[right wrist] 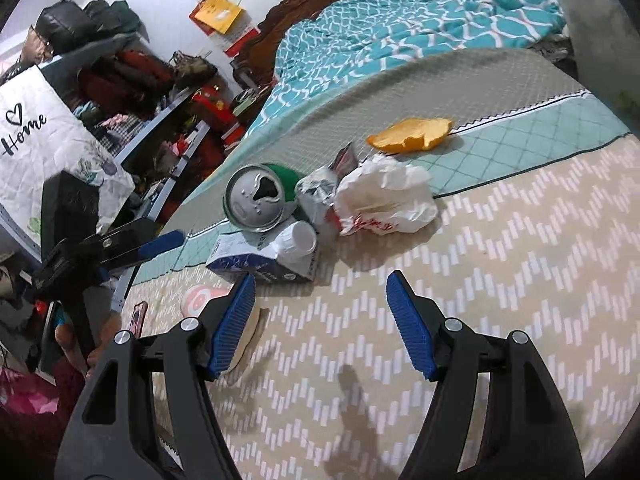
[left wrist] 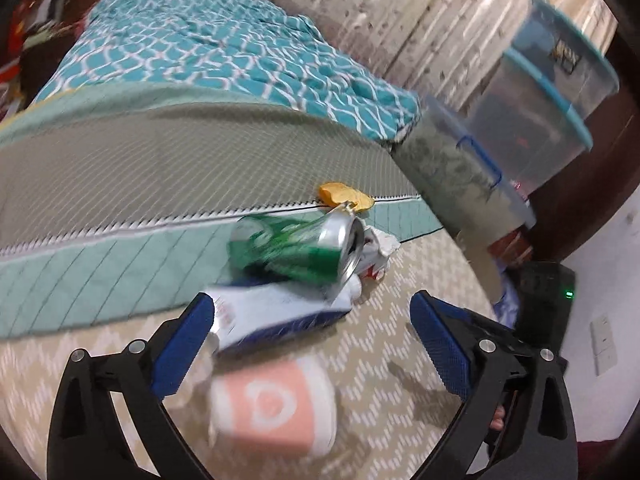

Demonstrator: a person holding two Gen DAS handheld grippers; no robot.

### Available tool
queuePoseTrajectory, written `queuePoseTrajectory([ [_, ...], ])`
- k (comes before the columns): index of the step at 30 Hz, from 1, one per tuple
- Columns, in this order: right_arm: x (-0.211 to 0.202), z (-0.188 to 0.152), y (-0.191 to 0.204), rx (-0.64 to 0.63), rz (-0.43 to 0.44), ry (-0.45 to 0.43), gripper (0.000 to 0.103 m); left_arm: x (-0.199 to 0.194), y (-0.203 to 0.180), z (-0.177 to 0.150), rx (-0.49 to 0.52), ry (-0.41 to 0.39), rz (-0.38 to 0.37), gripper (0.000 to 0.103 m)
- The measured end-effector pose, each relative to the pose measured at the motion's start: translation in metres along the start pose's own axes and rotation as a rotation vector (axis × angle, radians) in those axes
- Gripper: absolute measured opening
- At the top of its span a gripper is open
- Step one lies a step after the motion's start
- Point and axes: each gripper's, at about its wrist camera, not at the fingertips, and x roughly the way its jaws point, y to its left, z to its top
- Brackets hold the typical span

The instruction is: Collect trash

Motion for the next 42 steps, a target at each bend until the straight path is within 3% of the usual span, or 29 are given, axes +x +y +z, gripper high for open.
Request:
queuePoseTrajectory([
  [3,-0.003,0.002,-0.007,0.017,0.002,-0.005,0.07,0.012,-0.025,0.006,0.155,-0.011,0.103,0.094],
  [6,-0.005,0.005,-0.016,0.038,0.003,-0.004,0.07,0.023,-0.03,0.009,0.212,0.007,0.133,0.094],
  [11,-0.003,0.018,-0.008,-0.002,0.034,-0.031,0.065,0.038,-0.017,0.016,0.152,0.034,0.107,0.094],
  [15,0.007,0.03,0.016,-0.096,0.026,-0.032,0.046,0.031,-0.005,0.02,0.085,0.006,0.045,0.094],
  [18,0.022,0.04,0.034,-0.173,-0.01,-0.017,0.041,0.02,0.007,0.024,0.032,-0.033,-0.009,0.094],
  [26,0.079,0.069,0.077,-0.299,-0.069,0.052,0.039,-0.022,0.045,0.022,-0.024,-0.12,0.003,0.094],
  [30,0.116,0.077,0.111,-0.319,0.006,0.114,0.039,-0.04,0.08,0.016,-0.105,-0.143,0.022,0.094],
  [33,0.132,0.084,0.133,-0.327,0.05,0.112,0.039,-0.053,0.105,0.011,-0.186,-0.168,0.012,0.094],
  [37,0.123,0.091,0.142,-0.321,0.083,0.059,0.04,-0.058,0.115,0.007,-0.202,-0.167,0.041,0.094],
  [42,0.097,0.086,0.122,-0.275,0.051,0.024,0.041,-0.026,0.127,0.02,-0.235,-0.105,0.029,0.094],
])
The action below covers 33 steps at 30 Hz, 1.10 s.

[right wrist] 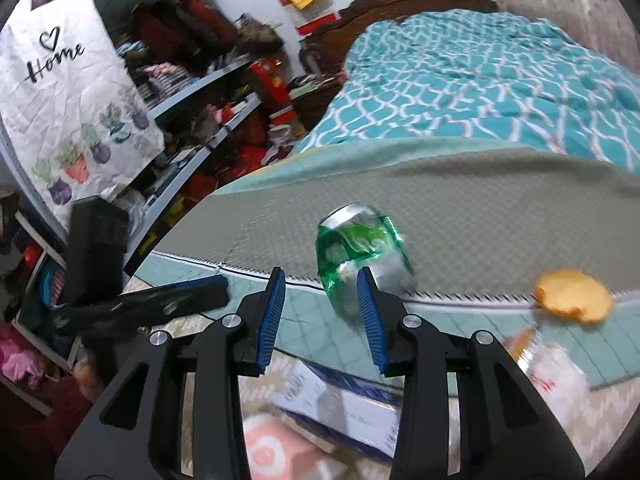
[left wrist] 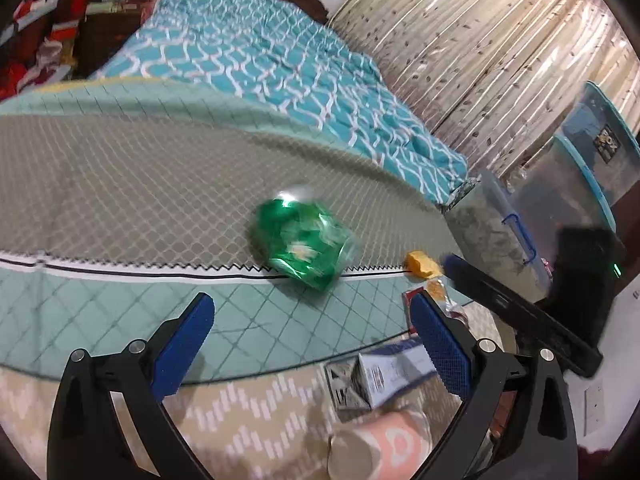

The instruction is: Collect trash

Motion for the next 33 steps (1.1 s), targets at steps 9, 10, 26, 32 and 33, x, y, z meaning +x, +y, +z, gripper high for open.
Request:
queuePoseTrajectory([
  [9,-0.083,-0.04,-0.075,0.051,-0.222,-0.085,0.041,0.061,0.058,0.016,-0.344,0.08,-0.188,0.094],
  [10,-0.088,-0.041,-0.088,0.079,-0.238,-0.086,0.041,0.064,0.062,0.018,-0.379,0.079,-0.214,0.094],
  [26,-0.03,-0.022,-0.226,0.42,-0.206,0.002,0.055,0.119,0.037,0.042,-0.358,0.113,-0.143,0.052],
  [32,0.007,-0.016,-0.212,0.398,-0.137,0.043,0.013,0.125,0.01,0.046,-0.321,0.152,-0.181,0.048],
  [33,0.003,-0.015,-0.212,0.392,-0.139,0.027,0.009,0.121,0.002,0.048,-0.307,0.15,-0.191,0.048],
])
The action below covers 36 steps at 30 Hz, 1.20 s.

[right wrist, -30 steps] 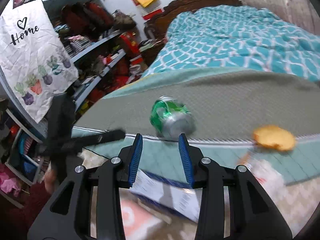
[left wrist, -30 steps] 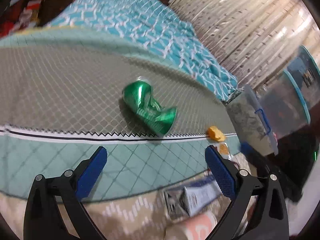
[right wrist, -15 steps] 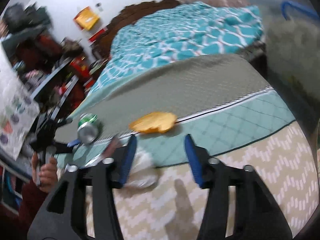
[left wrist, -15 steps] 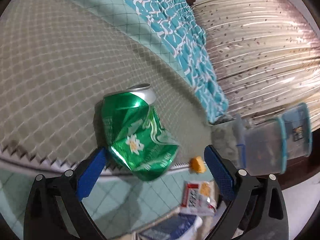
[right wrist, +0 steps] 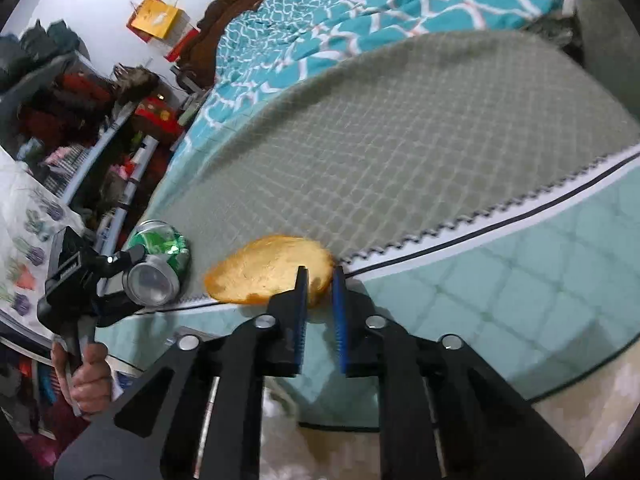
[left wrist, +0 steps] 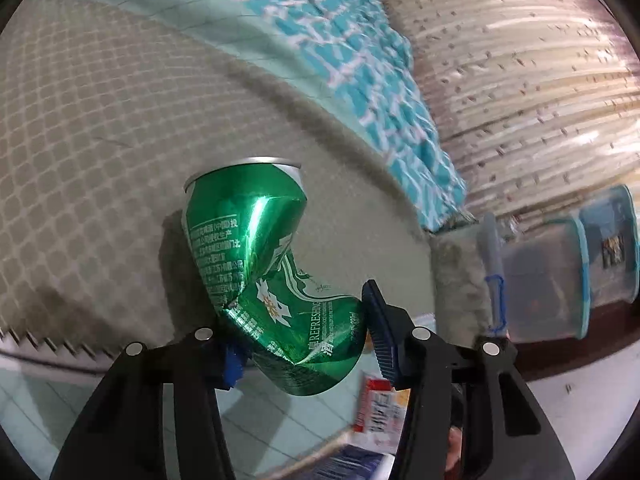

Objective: Collect trash
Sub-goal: 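Grasp the green crushed can with the left tool, then grasp the orange cracker with the right tool while left tool holds the can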

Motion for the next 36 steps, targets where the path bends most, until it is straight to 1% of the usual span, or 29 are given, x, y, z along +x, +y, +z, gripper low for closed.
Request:
queuePoseTrajectory([
  [1,-0.007,0.0,-0.001,0.0,0.002,-0.023,0.009,-0.002,-0.007,0.0,0.013,-0.001,-0.007,0.048],
  [3,-0.026,0.0,-0.011,0.027,0.016,-0.062,0.008,-0.005,-0.034,-0.003,0.053,0.003,-0.036,0.048],
  [5,-0.049,-0.002,-0.026,0.046,0.02,-0.096,0.008,-0.001,-0.059,-0.007,0.088,0.012,-0.055,0.048],
  [6,-0.065,-0.004,-0.036,0.054,0.012,-0.116,0.008,0.005,-0.08,-0.012,0.12,0.026,-0.067,0.048],
  [10,-0.111,-0.012,-0.069,0.102,-0.029,-0.164,0.009,0.041,-0.142,-0.037,0.216,0.08,-0.077,0.048],
  [11,-0.119,-0.014,-0.076,0.118,-0.023,-0.171,0.012,0.05,-0.155,-0.044,0.234,0.09,-0.083,0.048],
  [12,-0.126,-0.017,-0.085,0.147,-0.003,-0.179,0.012,0.055,-0.165,-0.049,0.244,0.099,-0.094,0.048],
  [13,-0.13,-0.018,-0.093,0.17,0.015,-0.175,0.012,0.059,-0.171,-0.053,0.252,0.104,-0.099,0.049],
  [14,-0.13,-0.019,-0.098,0.193,0.036,-0.161,0.015,0.062,-0.177,-0.057,0.262,0.106,-0.095,0.049],
  [15,-0.128,-0.018,-0.102,0.205,0.049,-0.144,0.034,0.063,-0.18,-0.06,0.266,0.106,-0.088,0.049],
  [16,-0.125,-0.016,-0.101,0.206,0.055,-0.136,0.079,0.064,-0.181,-0.061,0.265,0.108,-0.084,0.049],
  [17,-0.121,-0.016,-0.099,0.196,0.062,-0.145,0.092,0.065,-0.181,-0.062,0.259,0.111,-0.08,0.049],
  [18,-0.113,-0.013,-0.09,0.158,0.064,-0.138,0.091,0.062,-0.179,-0.064,0.254,0.11,-0.077,0.049],
  [20,-0.09,-0.005,-0.071,0.098,0.072,-0.081,0.079,0.054,-0.171,-0.064,0.237,0.1,-0.069,0.049],
  [22,-0.058,0.007,-0.047,0.049,0.09,-0.016,0.074,0.041,-0.162,-0.061,0.216,0.087,-0.082,0.049],
  [25,-0.013,0.021,-0.019,-0.024,0.064,0.045,0.072,0.013,-0.148,-0.058,0.198,0.045,-0.09,0.049],
  [28,0.022,0.026,-0.003,-0.06,0.05,0.101,0.06,-0.012,-0.132,-0.055,0.177,0.017,-0.077,0.049],
  [29,0.026,0.023,0.006,-0.09,0.05,0.107,0.05,-0.018,-0.126,-0.054,0.171,0.011,-0.066,0.049],
  [30,0.033,0.02,0.011,-0.11,0.073,0.155,0.036,-0.023,-0.122,-0.053,0.167,0.007,-0.058,0.049],
  [31,0.036,0.015,0.018,-0.132,0.08,0.178,0.021,-0.026,-0.12,-0.052,0.164,0.006,-0.055,0.049],
  [32,0.035,0.009,0.023,-0.153,0.094,0.179,0.01,-0.028,-0.118,-0.052,0.163,0.006,-0.053,0.049],
  [33,0.029,0.003,0.027,-0.172,0.119,0.168,0.01,-0.027,-0.117,-0.052,0.163,0.008,-0.051,0.049],
  [34,0.022,-0.001,0.026,-0.169,0.124,0.155,0.006,-0.026,-0.116,-0.052,0.163,0.012,-0.051,0.049],
  [36,0.002,-0.002,0.014,-0.123,0.131,0.116,0.005,-0.017,-0.119,-0.055,0.162,0.029,-0.055,0.049],
])
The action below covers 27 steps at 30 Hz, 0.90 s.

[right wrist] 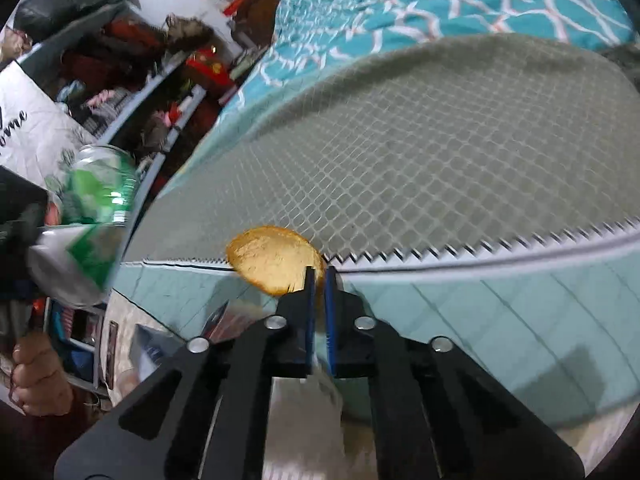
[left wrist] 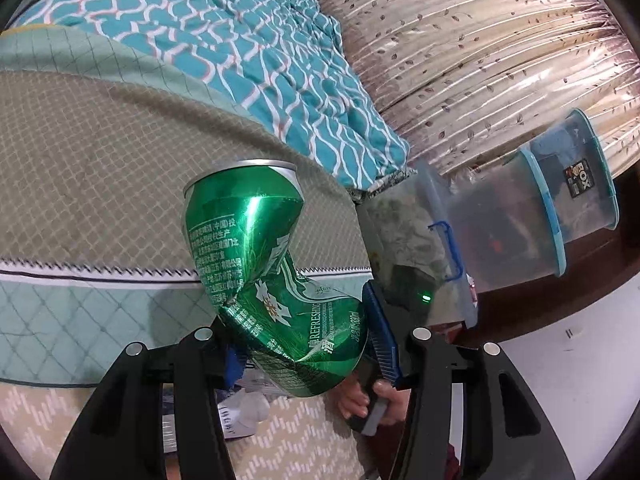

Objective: Collect trash
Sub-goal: 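Grasp the orange cracker with the right tool while left tool holds the can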

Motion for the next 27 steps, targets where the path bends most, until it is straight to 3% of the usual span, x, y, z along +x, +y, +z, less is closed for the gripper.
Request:
queuePoseTrajectory([
  [7,-0.095,-0.008,-0.05,0.091,-0.071,-0.154,0.008,0.053,-0.046,-0.015,0.057,0.074,-0.027,0.049],
  [10,-0.098,-0.009,-0.062,0.167,-0.004,-0.13,0.012,0.057,-0.058,-0.016,0.056,0.064,-0.045,0.049],
  [12,-0.085,-0.006,-0.052,0.14,-0.006,-0.098,0.044,0.051,-0.06,-0.018,0.062,0.049,-0.035,0.049],
  [13,-0.077,-0.003,-0.042,0.095,-0.018,-0.092,0.082,0.047,-0.059,-0.019,0.06,0.043,-0.031,0.049],
  [15,-0.056,0.003,-0.022,-0.001,-0.033,-0.067,0.079,0.034,-0.053,-0.02,0.054,0.029,-0.028,0.049],
  [17,-0.025,0.012,-0.007,-0.029,0.0,0.025,0.059,0.02,-0.044,-0.02,0.052,0.01,-0.017,0.049],
  [20,0.018,0.019,0.002,0.005,0.024,0.14,0.044,0.0,-0.023,-0.019,0.024,-0.01,-0.014,0.049],
  [22,0.035,0.02,0.002,0.054,0.064,0.174,0.04,-0.011,-0.01,-0.018,0.008,-0.02,-0.017,0.049],
  [27,0.053,0.019,0.007,0.126,0.122,0.182,0.04,-0.027,0.017,-0.014,-0.023,-0.033,-0.048,0.049],
])
